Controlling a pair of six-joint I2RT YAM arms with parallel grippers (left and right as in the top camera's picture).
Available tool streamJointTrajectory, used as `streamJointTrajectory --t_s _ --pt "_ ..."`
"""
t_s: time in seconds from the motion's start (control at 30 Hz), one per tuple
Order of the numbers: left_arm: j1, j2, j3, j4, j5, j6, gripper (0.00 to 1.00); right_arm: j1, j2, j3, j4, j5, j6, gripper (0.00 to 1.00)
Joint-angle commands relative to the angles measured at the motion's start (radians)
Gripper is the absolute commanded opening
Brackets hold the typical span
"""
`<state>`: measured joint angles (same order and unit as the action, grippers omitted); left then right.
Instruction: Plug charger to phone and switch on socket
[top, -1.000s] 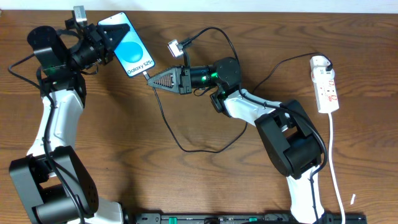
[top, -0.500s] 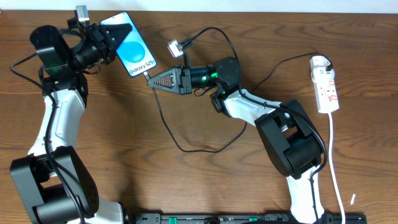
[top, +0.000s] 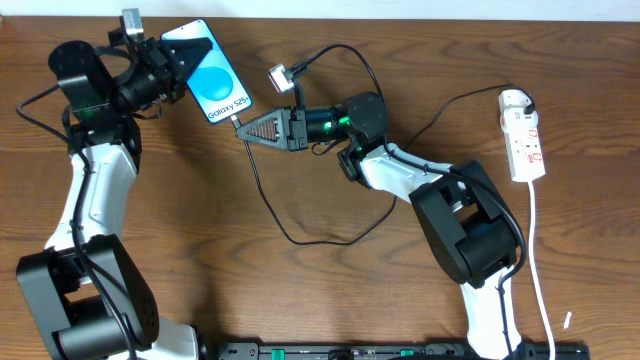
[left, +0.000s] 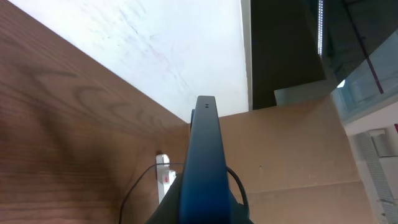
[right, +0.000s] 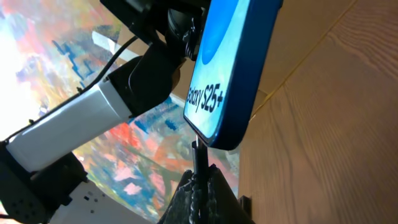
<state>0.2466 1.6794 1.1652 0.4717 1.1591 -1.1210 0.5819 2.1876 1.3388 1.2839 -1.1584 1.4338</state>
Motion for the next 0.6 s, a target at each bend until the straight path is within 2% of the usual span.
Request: streamJointTrajectory --t_s 0.0,0.57 --pt "-0.010 -0.017 0.014 0.008 0.038 0.020 0.07 0.004 0.001 0.006 0.003 0.072 0.040 0.01" --pt "-0.010 -0.017 0.014 0.008 0.128 0.092 0.08 -0.002 0.000 0.005 0.003 0.098 0.065 0.01"
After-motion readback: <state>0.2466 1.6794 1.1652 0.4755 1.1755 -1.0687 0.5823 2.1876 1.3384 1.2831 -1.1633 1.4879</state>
